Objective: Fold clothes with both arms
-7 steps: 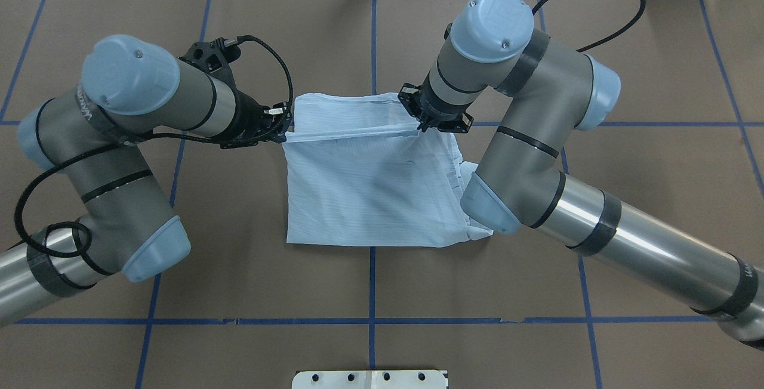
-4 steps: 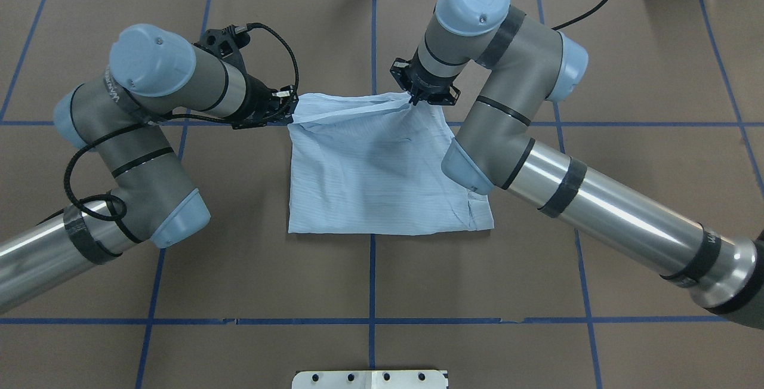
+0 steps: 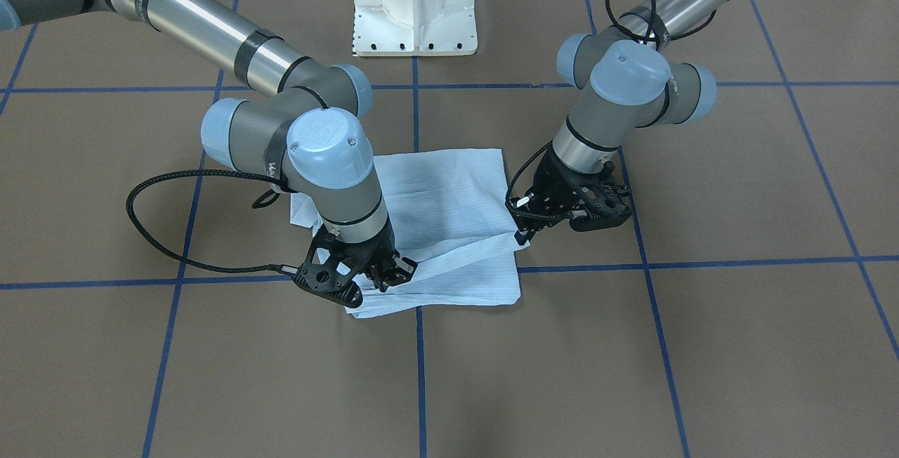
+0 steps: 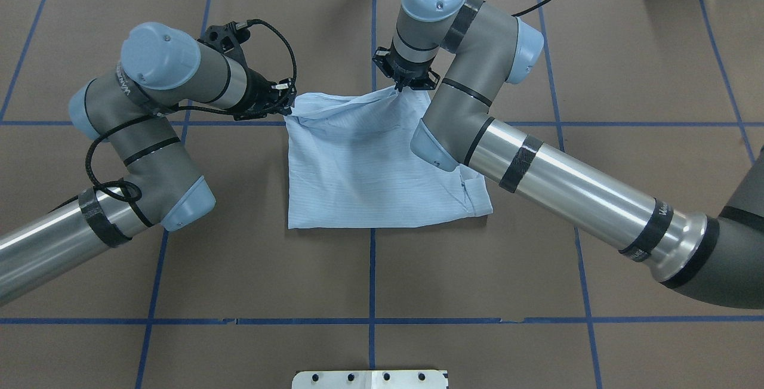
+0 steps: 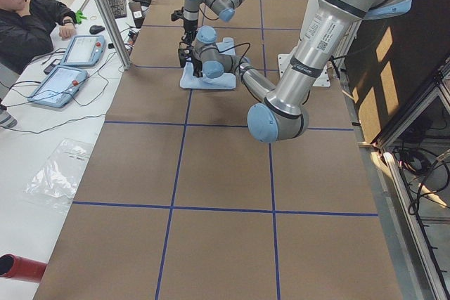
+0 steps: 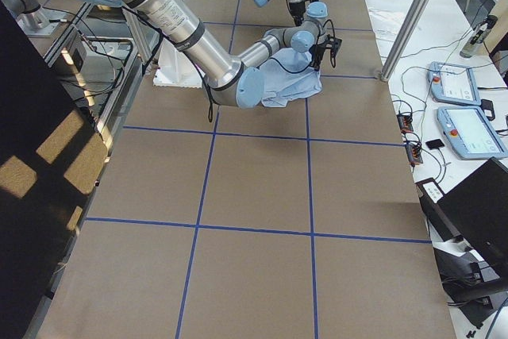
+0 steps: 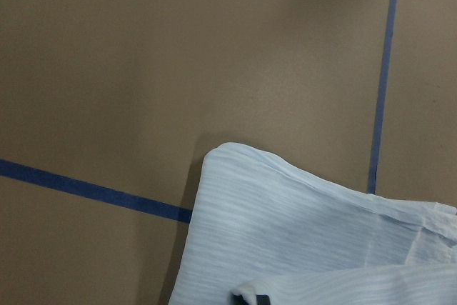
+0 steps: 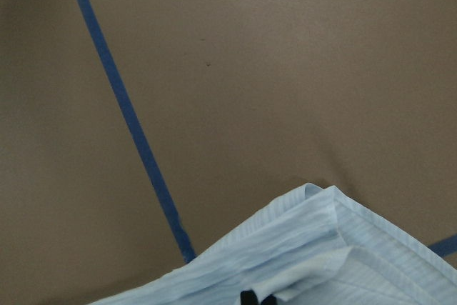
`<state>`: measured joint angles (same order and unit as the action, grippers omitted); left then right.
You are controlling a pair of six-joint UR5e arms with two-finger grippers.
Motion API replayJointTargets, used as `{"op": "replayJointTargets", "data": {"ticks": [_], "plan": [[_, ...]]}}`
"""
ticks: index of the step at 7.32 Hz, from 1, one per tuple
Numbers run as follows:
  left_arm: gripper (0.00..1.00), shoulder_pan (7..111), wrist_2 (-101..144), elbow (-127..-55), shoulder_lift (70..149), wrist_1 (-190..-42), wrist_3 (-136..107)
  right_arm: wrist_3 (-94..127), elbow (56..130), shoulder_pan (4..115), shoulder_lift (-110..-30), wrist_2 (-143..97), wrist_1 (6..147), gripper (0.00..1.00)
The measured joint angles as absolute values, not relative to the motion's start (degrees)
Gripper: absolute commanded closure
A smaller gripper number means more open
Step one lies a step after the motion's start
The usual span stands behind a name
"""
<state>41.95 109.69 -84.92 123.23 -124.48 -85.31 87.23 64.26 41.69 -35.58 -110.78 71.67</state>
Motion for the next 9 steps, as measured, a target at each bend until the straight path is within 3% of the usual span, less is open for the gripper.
{"op": "replayJointTargets", "data": {"ticks": [3, 4, 5, 6, 7, 9], "plan": [[1.00, 42.33, 109.63, -80.74, 124.68, -127.27, -85.51, 87.10, 61.65, 41.80, -35.24, -110.66, 69.70, 1.00], [0.91, 42.36, 109.61, -80.43, 125.05, -127.49, -85.70, 87.11, 61.60, 41.79, -35.17, -110.73, 69.64, 1.00], [0.56, 42.36, 109.60, -80.29, 125.30, -127.59, -85.87, 87.15, 61.71, 41.78, -35.12, -110.80, 69.56, 0.03], [0.23, 42.39, 109.60, -80.21, 125.43, -127.68, -86.02, 87.22, 61.87, 41.78, -35.06, -110.85, 69.42, 0.00], [0.01, 42.56, 109.60, -80.20, 125.50, -127.74, -86.29, 87.26, 61.98, 41.87, -35.04, -110.90, 69.33, 0.00], [0.00, 44.45, 110.26, -80.23, 125.37, -127.55, -86.45, 85.56, 62.10, 43.64, -35.11, -113.57, 69.27, 0.00]]}}
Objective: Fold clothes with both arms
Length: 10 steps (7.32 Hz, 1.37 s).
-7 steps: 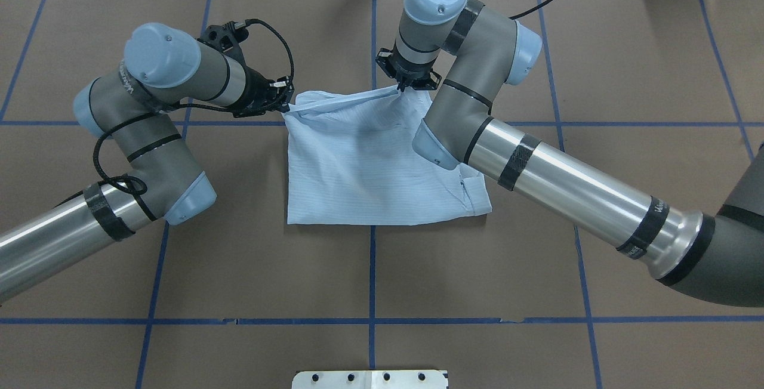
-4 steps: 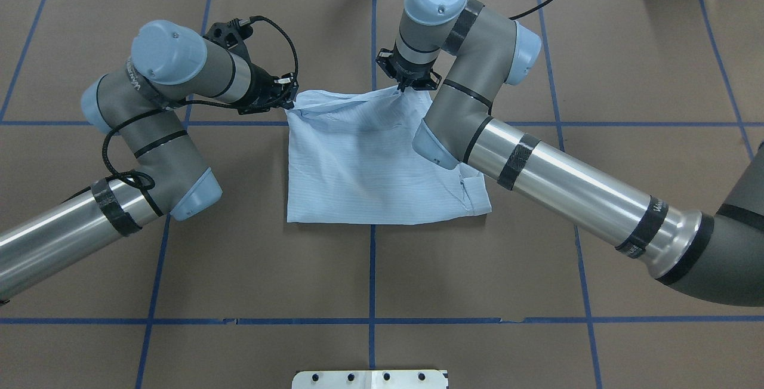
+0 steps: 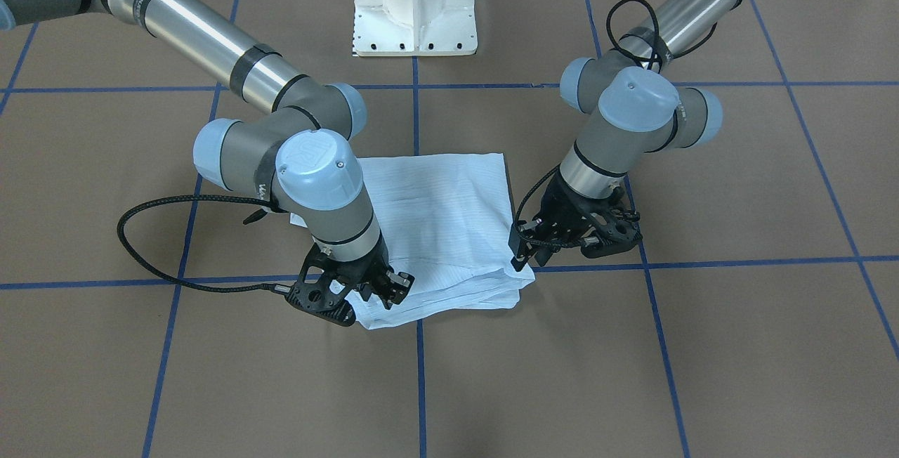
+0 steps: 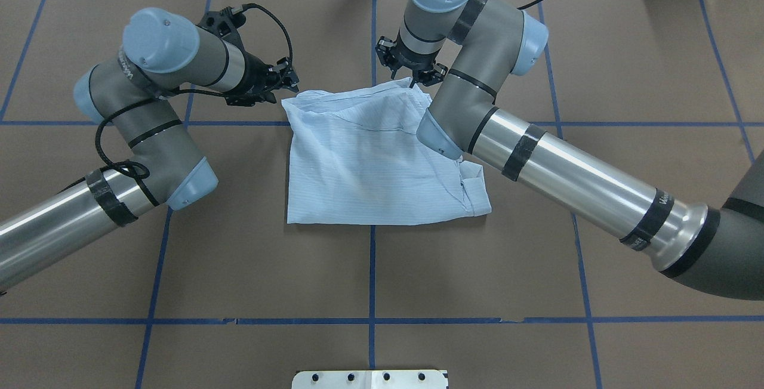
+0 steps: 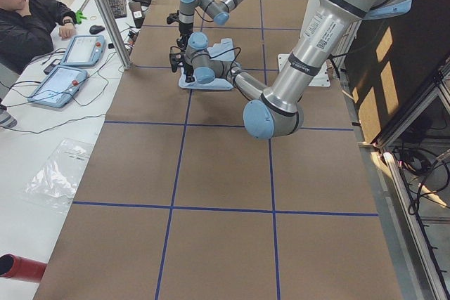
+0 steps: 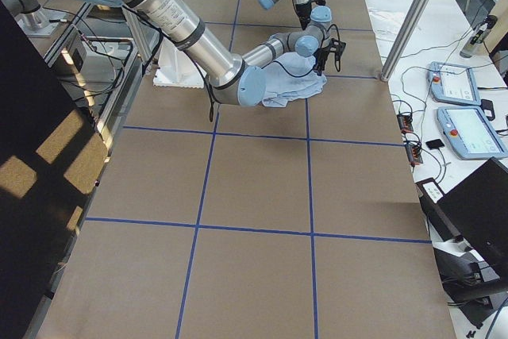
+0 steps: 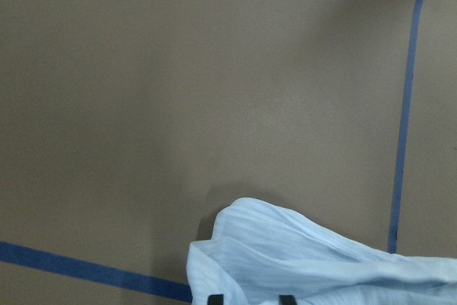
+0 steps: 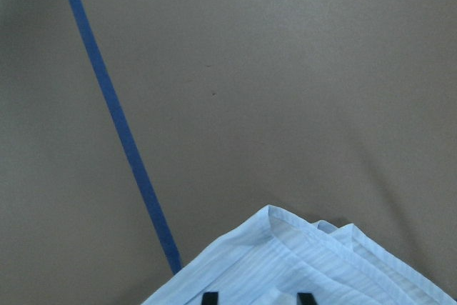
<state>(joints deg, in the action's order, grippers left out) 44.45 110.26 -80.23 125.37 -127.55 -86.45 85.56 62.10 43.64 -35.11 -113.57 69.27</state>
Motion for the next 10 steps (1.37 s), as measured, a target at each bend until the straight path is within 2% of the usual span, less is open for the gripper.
{"op": "replayJointTargets", "data": {"ticks": [2, 4, 7, 10], "plan": [[0.00, 48.05, 115.25, -80.84, 123.96, -127.23, -84.70, 82.63, 62.80, 44.84, -35.21, -116.57, 69.40, 0.00], [0.00, 51.20, 118.42, -85.84, 118.62, -126.84, -79.18, 77.03, 67.08, 45.31, -37.81, -117.01, 70.57, 0.00], [0.00, 54.43, 119.71, -96.79, 106.48, -125.90, -68.43, 57.30, 78.11, 49.95, -47.81, -116.84, 78.13, 0.00], [0.00, 59.97, 119.82, -105.19, 91.62, -125.36, -49.23, 34.54, 84.26, 55.48, -60.12, -117.66, 78.92, 0.00]]}}
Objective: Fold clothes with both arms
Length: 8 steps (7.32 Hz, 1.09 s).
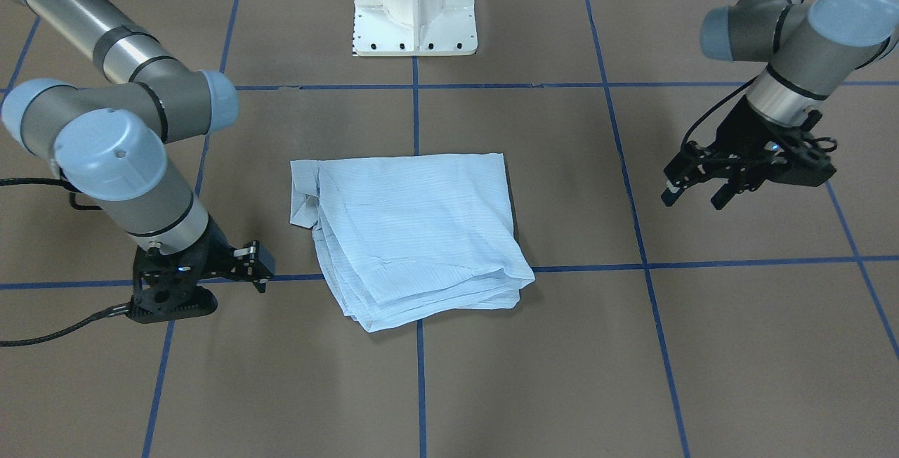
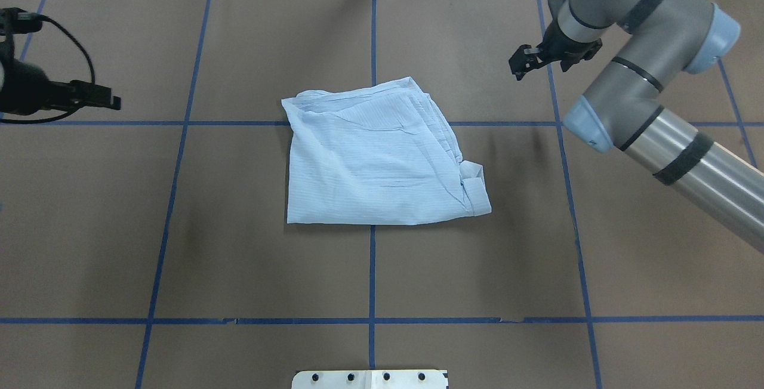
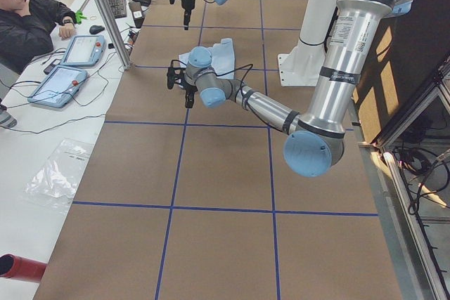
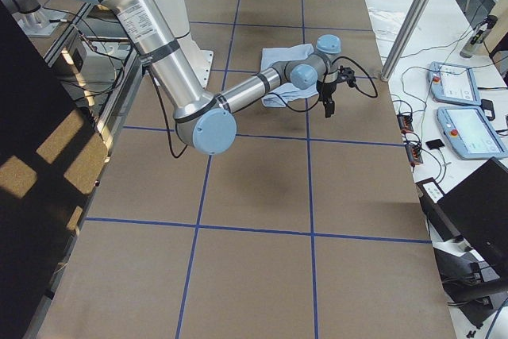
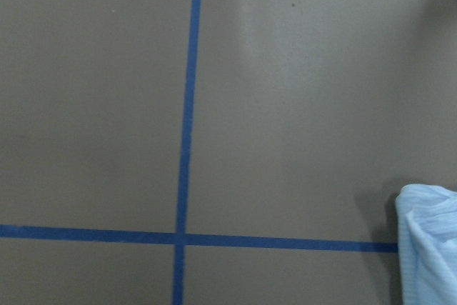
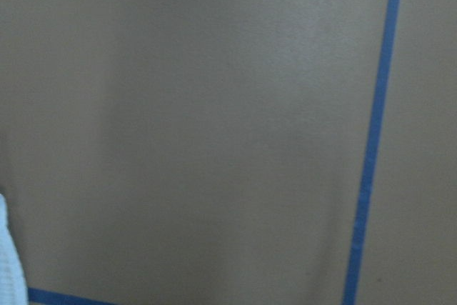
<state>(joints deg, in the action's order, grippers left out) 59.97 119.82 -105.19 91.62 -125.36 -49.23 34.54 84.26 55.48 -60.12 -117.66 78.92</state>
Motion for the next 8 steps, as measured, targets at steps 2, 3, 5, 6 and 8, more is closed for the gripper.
{"op": "replayJointTargets", "data": {"ticks": [2, 3, 5, 6, 8], "plan": [[0.00, 67.53, 120.46, -106.10, 84.81, -124.47, -32.13, 21.36, 86.64, 63.22, -69.03, -121.81, 79.18, 0.00], [0.00, 71.95, 122.13, -105.56, 83.12, -123.00, -26.21, 15.26, 87.05, 68.25, -73.08, -125.07, 79.39, 0.00], [0.00, 81.25, 128.86, -103.44, 80.83, -121.87, -21.36, 10.05, 87.71, 75.57, -80.17, -129.90, 79.44, 0.00], [0.00, 84.71, 131.78, -102.32, 80.50, -122.00, -21.01, 9.56, 87.88, 77.63, -82.20, -131.02, 79.23, 0.00], [0.00, 87.40, 133.24, -99.06, 80.40, -122.22, -20.76, 9.16, 87.99, 79.16, -84.70, -131.32, 78.84, 0.00]]}}
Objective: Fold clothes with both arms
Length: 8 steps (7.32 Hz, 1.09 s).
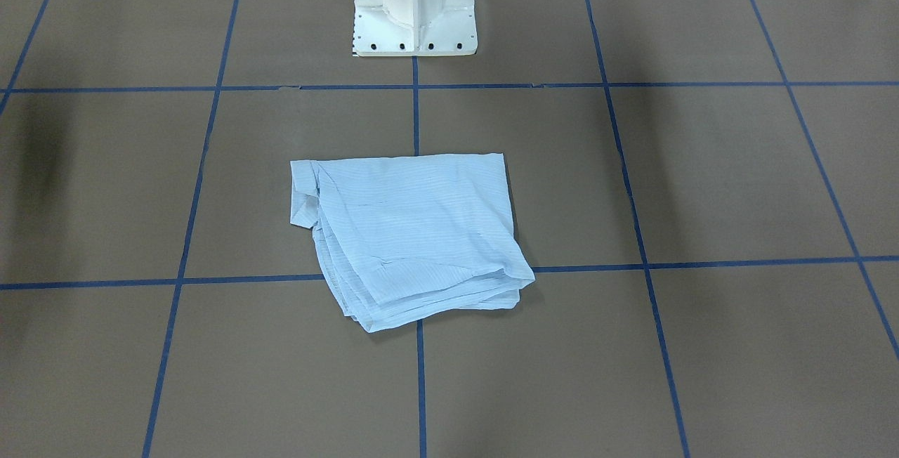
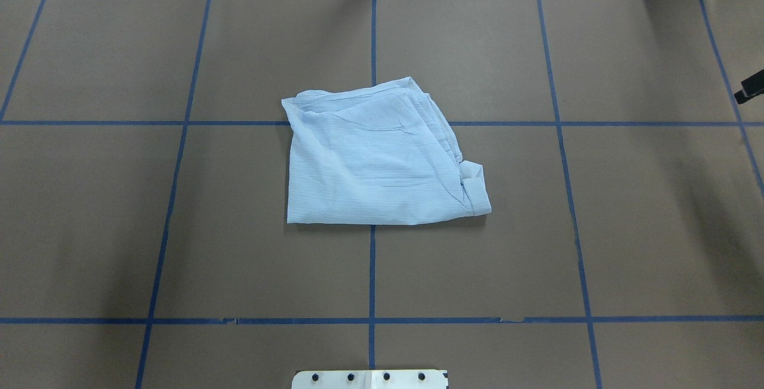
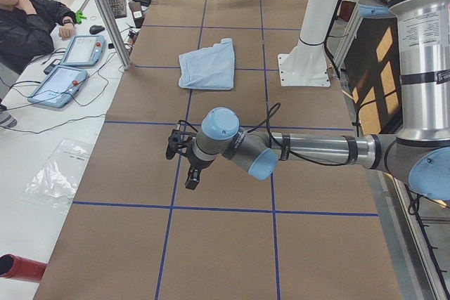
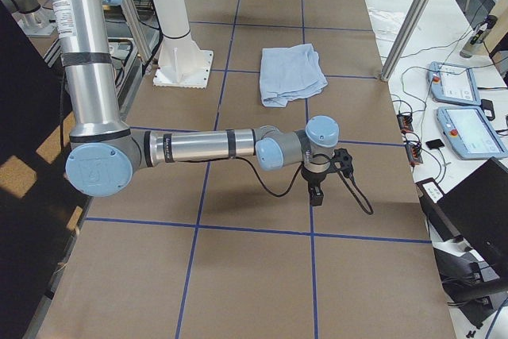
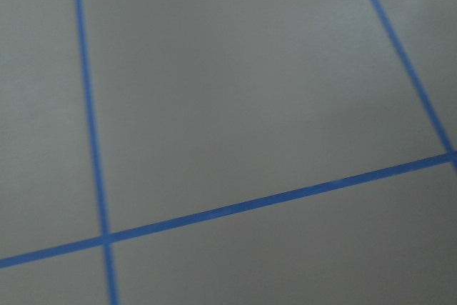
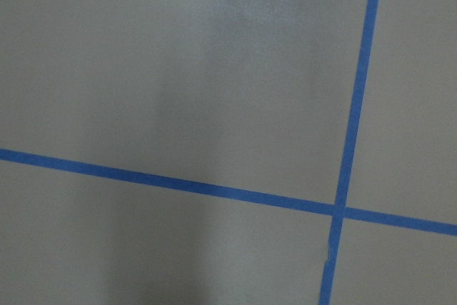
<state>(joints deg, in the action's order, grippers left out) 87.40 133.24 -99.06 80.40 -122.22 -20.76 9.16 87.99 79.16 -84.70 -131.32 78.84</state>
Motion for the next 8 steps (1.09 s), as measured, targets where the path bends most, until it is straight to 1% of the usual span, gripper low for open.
{"op": "replayJointTargets", "data": {"ticks": [2, 4, 6, 8], "plan": [[0.00, 87.95, 133.24, -96.08, 79.81, -122.10, -19.72, 8.98, 88.76, 80.72, -88.18, -131.00, 77.63, 0.00], [0.00, 87.98, 133.15, -95.79, 79.90, -118.30, -18.59, 9.43, 88.95, 82.27, -89.17, -131.18, 77.72, 0.00], [0.00, 87.73, 132.83, -98.86, 80.82, -108.87, -17.93, 9.64, 88.93, 84.41, -89.46, -131.37, 79.78, 0.00], [0.00, 87.95, 132.21, -100.31, 81.02, -102.03, -10.67, 9.55, 89.95, 87.96, -89.03, -132.61, 85.99, 0.00]]}}
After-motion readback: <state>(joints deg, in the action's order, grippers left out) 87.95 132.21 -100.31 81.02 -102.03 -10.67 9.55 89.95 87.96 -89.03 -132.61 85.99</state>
